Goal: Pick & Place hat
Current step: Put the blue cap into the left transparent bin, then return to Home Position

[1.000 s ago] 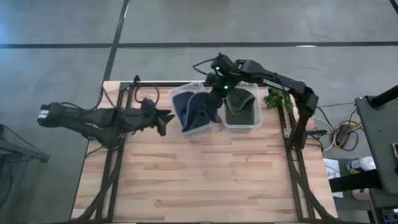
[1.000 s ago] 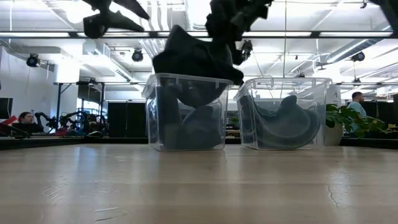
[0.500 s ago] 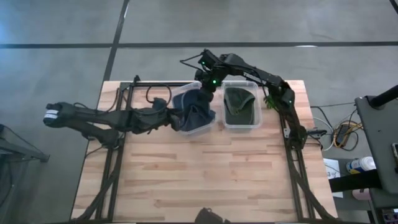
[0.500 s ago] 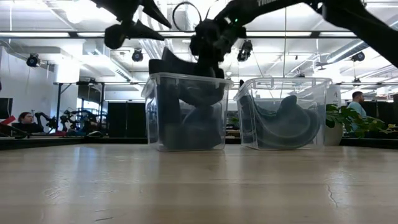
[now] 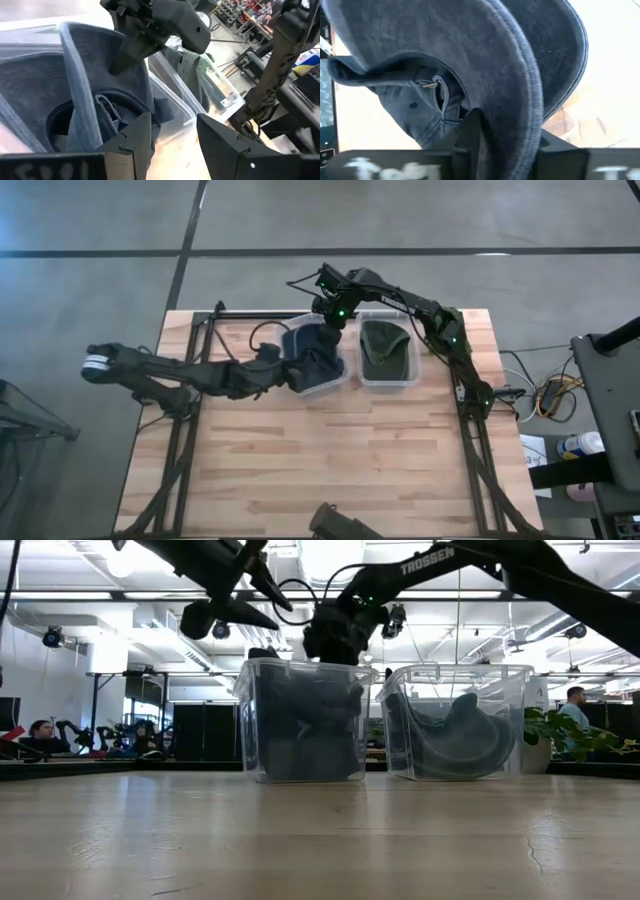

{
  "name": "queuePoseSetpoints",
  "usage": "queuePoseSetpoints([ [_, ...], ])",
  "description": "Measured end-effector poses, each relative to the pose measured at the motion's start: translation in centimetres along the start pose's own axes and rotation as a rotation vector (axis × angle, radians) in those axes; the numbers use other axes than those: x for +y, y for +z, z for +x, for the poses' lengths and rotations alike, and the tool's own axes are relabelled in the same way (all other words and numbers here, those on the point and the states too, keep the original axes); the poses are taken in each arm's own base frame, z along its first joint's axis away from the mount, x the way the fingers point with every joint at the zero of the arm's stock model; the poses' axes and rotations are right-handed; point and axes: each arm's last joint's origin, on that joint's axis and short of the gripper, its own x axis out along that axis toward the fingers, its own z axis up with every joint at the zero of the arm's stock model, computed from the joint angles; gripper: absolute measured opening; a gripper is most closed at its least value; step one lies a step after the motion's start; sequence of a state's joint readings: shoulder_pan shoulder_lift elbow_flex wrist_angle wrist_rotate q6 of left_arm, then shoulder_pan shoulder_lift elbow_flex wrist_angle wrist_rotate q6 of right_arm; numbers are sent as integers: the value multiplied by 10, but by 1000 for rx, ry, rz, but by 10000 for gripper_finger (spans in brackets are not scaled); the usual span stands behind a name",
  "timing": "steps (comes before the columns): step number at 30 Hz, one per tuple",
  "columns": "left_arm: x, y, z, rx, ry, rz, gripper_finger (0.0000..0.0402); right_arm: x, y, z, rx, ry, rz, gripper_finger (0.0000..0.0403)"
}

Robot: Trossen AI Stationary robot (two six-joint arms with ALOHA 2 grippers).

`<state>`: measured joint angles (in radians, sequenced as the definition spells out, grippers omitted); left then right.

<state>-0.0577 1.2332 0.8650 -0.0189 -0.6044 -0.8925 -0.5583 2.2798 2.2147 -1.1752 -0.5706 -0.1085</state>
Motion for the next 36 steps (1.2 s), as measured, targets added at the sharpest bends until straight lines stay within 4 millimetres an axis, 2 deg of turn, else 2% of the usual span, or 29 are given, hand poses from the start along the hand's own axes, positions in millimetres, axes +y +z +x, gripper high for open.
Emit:
queuePoseSetpoints([
  [6, 4, -3, 9, 4, 38, 14, 153, 0, 2, -1, -18, -21, -13, 134],
  [11, 7, -2, 13, -3, 54, 18, 153, 2, 7, -11, -48, -175, -45, 177],
  [17, 8, 3, 10, -12, 49, 57, 153, 7, 18, -25, -119, -278, -91, 216],
  [21, 8, 5, 5, 37, 23, 108, 153, 14, 21, -37, -139, -285, -89, 223],
  [24, 12, 3, 1, 107, 24, 144, 153, 17, 14, -40, -87, -281, -57, 224],
  [29, 27, -3, -5, 260, 104, 201, 153, 25, 1, -41, 28, -280, -22, 224],
  [36, 35, -1, -4, 295, 141, 242, 153, 34, -3, -40, 52, -316, -1, 224],
])
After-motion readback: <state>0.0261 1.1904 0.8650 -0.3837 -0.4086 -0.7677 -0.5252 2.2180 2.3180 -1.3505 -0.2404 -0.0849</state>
